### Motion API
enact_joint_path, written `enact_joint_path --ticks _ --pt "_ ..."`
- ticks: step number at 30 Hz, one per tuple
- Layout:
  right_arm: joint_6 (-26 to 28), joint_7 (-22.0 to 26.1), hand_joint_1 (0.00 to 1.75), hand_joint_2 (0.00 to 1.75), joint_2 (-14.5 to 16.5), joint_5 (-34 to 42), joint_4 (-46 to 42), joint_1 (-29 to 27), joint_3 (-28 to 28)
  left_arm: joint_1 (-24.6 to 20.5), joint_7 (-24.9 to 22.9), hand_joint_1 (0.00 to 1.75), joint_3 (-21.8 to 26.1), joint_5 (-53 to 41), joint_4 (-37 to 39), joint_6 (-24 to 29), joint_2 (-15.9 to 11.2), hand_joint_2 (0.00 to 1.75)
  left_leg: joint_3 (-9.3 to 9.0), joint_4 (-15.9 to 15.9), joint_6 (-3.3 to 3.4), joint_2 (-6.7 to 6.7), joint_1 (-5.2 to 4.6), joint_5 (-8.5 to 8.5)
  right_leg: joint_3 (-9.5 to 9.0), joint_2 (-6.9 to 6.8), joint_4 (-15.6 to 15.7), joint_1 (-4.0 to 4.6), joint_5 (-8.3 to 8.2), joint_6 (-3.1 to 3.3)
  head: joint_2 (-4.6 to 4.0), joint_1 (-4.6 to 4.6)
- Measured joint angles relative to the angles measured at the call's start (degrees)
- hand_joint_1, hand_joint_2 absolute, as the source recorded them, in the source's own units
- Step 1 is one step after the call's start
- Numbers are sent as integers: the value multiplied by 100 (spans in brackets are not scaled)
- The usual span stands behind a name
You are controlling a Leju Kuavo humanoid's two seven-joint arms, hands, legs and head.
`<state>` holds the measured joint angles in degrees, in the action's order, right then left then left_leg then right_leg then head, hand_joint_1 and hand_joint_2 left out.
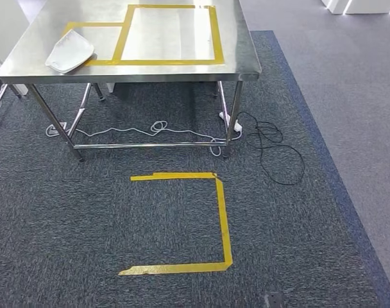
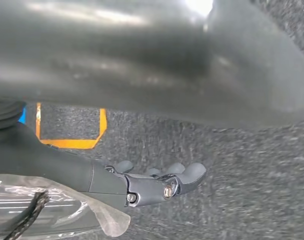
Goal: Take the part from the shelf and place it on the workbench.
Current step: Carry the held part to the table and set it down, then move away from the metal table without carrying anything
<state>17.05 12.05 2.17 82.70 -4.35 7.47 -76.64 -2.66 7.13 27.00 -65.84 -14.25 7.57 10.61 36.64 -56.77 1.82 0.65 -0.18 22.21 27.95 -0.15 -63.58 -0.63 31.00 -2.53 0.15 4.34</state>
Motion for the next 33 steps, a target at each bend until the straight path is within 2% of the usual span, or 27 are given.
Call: enact_joint_path --ticks 1,2,3,6,7,9,10,11,12,13,14,15,16,17,18,20,21,22,23,25,26,27,28,30,31,32,33 --pt "-1 3 0 0 -1 3 0 21 -1 -2 1 0 3 -2 0 1 3 0 43 -17 -27 0 -9 -66 -318 4 473 5 86 29 0 -1" --pt "-2 8 0 0 -1 4 0 37 -2 -4 2 0 5 -4 1 1 7 0 64 -16 -53 2 -14 -136 -523 10 809 15 183 55 0 -1" --pt "-3 14 0 0 -1 7 0 44 -3 -5 3 0 8 -9 1 2 10 0 82 -6 -82 4 -17 -209 -597 15 982 29 232 86 0 -1" --pt "-7 11 0 0 1 22 0 26 -12 0 4 0 19 -36 7 4 9 0 126 18 -165 -9 8 -318 -465 -3 983 20 133 205 0 -4" --pt "-7 8 0 0 2 26 0 24 -14 3 4 0 22 -42 8 4 8 0 135 13 -177 -14 14 -309 -444 -13 985 8 110 228 0 -5" --pt "-7 8 0 0 2 28 0 26 -15 3 4 0 23 -46 9 4 8 0 138 4 -182 -17 19 -281 -437 -20 983 6 103 234 0 -5" --pt "-7 7 0 0 2 29 0 25 -16 6 4 0 25 -49 9 5 8 0 145 -22 -192 -19 19 -208 -421 -23 979 8 88 244 0 -7" --pt "-5 5 0 0 2 46 0 23 -26 12 1 0 34 -68 9 24 7 0 194 -310 -220 -22 23 117 -345 -28 974 12 32 272 0 -16" --pt "-3 1 0 0 2 75 0 19 -48 17 -50 0 67 -104 10 70 6 0 231 -797 -248 -24 28 345 -200 -37 953 20 -77 298 0 -26" --pt "-2 -5 0 0 2 107 0 16 -78 22 -107 0 100 -143 10 120 3 0 164 -1166 -262 -25 32 479 -11 -46 917 31 -211 317 0 -37" --pt "0 -10 0 0 2 140 0 13 -109 22 -164 0 133 -181 11 168 0 0 -27 -1348 -250 -27 31 561 184 -51 875 41 -345 323 0 -44" --pt "0 -14 0 0 6 158 -1 12 -132 17 -220 0 160 -207 11 199 -4 0 -331 -1155 -204 -29 21 450 330 -56 828 52 -443 302 0 -44" --pt "0 -15 0 0 10 164 -2 14 -144 11 -231 0 166 -221 11 205 -7 0 -683 -662 -153 -31 9 474 411 -57 791 59 -499 276 0 -40" --pt "0 -14 0 0 14 169 -3 17 -148 4 -243 0 171 -234 11 208 -7 0 -932 -273 -113 -33 -4 596 452 -60 769 61 -539 248 0 -39" --pt "0 -13 0 0 17 174 -4 21 -150 -1 -262 0 177 -247 11 211 -6 0 -1052 -41 -87 -34 -16 710 483 -66 756 62 -578 216 0 -38" --pt "0 -12 0 0 17 184 -4 29 -161 -9 -301 0 187 -266 11 218 -1 0 -1087 150 -45 -33 -8 778 550 -76 734 64 -647 154 0 -39" --pt "-1 -10 0 0 16 193 -4 28 -170 -10 -312 0 191 -280 11 222 2 0 -1056 190 -15 -27 5 766 615 -66 668 64 -605 120 0 -36" --pt "-2 -6 0 0 16 203 -4 25 -178 -8 -317 0 195 -296 11 229 5 0 -1022 219 18 -21 20 740 705 -52 506 62 -477 90 0 -27" --pt "-3 0 0 0 16 215 -4 22 -184 -4 -320 0 202 -320 11 236 8 0 -975 225 48 -15 30 697 829 -34 235 57 -281 66 0 -17" --pt "-9 19 0 0 18 232 -4 15 -192 2 -319 0 237 -355 11 255 13 0 -852 205 82 -4 12 614 1123 -10 -566 46 184 30 0 -7" --pt "-11 29 0 0 20 236 -4 9 -196 4 -317 0 256 -368 11 263 14 0 -790 192 86 0 3 574 1210 -8 -871 43 313 22 0 -8" --pt "-13 39 0 0 21 239 -4 1 -202 4 -314 0 275 -374 11 273 15 0 -733 176 84 3 -4 536 1201 -7 -991 42 345 18 0 -9" --pt "-14 46 0 0 21 243 -4 -7 -208 4 -310 0 286 -382 11 281 14 0 -685 159 76 4 -7 505 1051 -8 -840 41 263 20 0 -9" --pt "-20 62 0 0 21 249 -4 -7 -220 3 -299 0 297 -400 11 291 18 0 -616 119 48 3 -8 461 496 -9 -12 41 -4 44 0 -7" --pt "-26 72 0 0 21 253 -4 4 -224 1 -296 0 300 -408 11 294 20 0 -586 88 25 4 -20 449 244 -5 400 45 -86 71 0 -7" --pt "-32 83 0 0 21 257 -4 14 -225 -3 -292 0 302 -413 11 297 22 0 -559 61 4 6 -31 443 94 0 670 46 -119 102 0 -11" --pt "-37 91 0 0 21 261 -4 18 -225 -8 -290 0 307 -415 11 300 22 0 -537 39 24 8 -45 451 33 2 803 48 -111 126 0 -15"
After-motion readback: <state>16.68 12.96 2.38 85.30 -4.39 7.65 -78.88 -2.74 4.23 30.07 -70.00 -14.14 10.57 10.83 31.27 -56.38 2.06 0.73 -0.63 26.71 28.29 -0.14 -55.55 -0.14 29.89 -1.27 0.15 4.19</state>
